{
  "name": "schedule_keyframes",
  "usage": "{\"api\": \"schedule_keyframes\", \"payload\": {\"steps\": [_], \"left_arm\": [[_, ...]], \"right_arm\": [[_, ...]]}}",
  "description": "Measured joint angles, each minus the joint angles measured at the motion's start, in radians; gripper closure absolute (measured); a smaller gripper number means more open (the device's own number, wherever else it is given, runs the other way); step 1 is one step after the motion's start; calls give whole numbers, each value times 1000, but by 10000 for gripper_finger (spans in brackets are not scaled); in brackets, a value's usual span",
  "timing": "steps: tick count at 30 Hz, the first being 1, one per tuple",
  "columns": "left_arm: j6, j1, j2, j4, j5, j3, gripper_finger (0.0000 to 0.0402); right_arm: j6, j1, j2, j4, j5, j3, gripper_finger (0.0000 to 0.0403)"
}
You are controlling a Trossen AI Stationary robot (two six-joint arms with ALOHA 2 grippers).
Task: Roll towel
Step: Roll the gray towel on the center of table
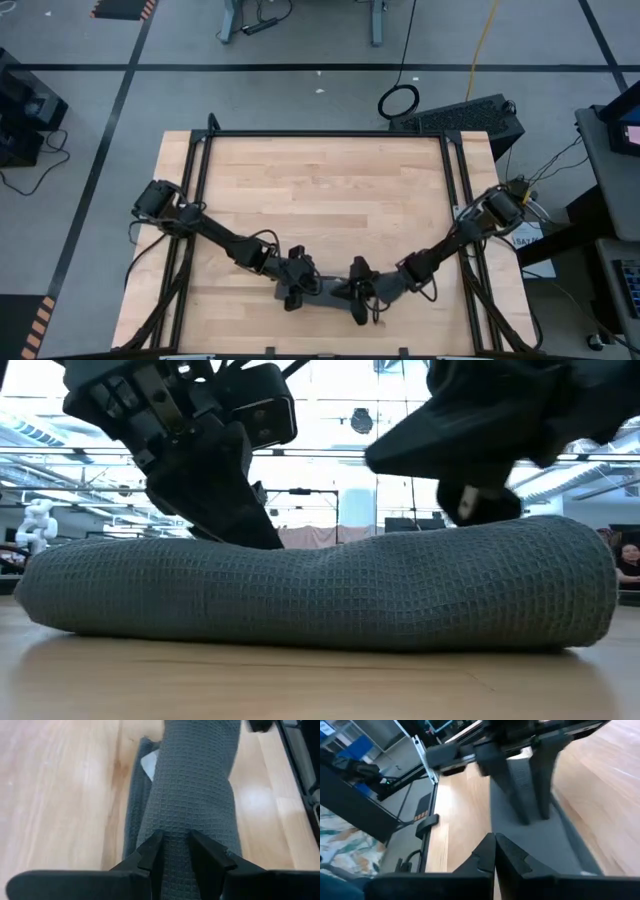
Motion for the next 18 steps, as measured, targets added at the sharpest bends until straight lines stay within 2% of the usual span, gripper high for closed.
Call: {"api": "schedule_keyframes", "payload": {"steps": [4,7,12,18], "left_arm": [[0,18,-4,5,2,0,307],[-2,28,-35,5,43,0,307],[-5,21,-89,-1,84,1,307],[80,-18,-17,-93,20,-5,307]], "right_arm": [[-14,38,0,-62,74,0,403],[0,42,18,-129,104,0,403],[-6,32,69,-131,104,0,403],[8,31,115,-114,101,0,403]]}}
